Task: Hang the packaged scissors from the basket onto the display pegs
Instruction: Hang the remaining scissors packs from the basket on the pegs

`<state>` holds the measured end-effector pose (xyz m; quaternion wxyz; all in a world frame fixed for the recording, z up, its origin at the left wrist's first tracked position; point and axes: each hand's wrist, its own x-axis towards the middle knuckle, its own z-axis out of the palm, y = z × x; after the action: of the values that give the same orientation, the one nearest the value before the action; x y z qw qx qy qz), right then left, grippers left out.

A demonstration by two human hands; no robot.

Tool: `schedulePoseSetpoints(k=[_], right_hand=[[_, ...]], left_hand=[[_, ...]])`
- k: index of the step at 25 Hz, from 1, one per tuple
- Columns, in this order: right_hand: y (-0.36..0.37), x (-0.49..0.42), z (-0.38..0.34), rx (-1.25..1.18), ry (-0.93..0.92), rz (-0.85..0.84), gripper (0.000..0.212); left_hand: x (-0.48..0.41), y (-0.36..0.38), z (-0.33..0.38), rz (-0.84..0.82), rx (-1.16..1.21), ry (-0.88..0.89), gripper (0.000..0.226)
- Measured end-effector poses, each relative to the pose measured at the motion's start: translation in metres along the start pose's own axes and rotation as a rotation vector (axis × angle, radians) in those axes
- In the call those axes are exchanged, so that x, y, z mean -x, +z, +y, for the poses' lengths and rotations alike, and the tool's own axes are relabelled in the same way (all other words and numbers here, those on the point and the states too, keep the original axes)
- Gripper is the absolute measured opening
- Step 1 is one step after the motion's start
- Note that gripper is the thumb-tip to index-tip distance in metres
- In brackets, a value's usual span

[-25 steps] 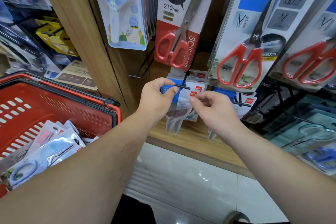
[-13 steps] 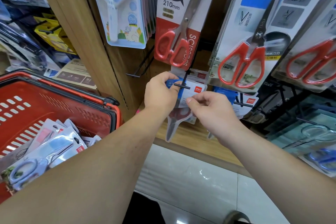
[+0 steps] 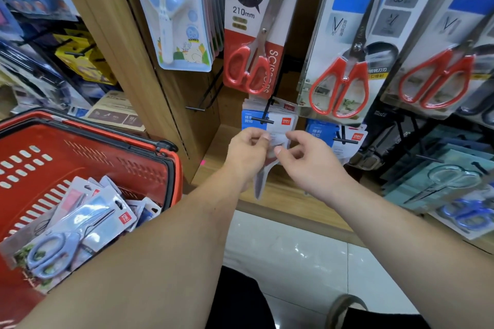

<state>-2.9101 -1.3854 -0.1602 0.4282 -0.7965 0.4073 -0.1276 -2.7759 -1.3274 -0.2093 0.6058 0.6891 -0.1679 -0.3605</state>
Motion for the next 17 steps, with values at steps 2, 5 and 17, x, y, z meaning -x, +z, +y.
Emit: schedulePoseSetpoints(k=[2, 5, 17], right_hand=[[-0.002, 0.0, 0.005, 0.019, 0.017, -0.011, 0.054], [-0.003, -0.003, 0.006, 0.021, 0.022, -0.054, 0.053], [0.028, 0.037, -0.077, 0.116, -0.222, -0.075, 0.019]], left_hand=[[-0.005, -0.001, -0.002, 0.085, -0.053, 0.019, 0.007], [-0.008, -0.006, -0.003, 0.108, -0.043, 0.001, 0.014], [0.091, -0.129, 0.037, 0.185, -0.048, 0.015, 0.011]])
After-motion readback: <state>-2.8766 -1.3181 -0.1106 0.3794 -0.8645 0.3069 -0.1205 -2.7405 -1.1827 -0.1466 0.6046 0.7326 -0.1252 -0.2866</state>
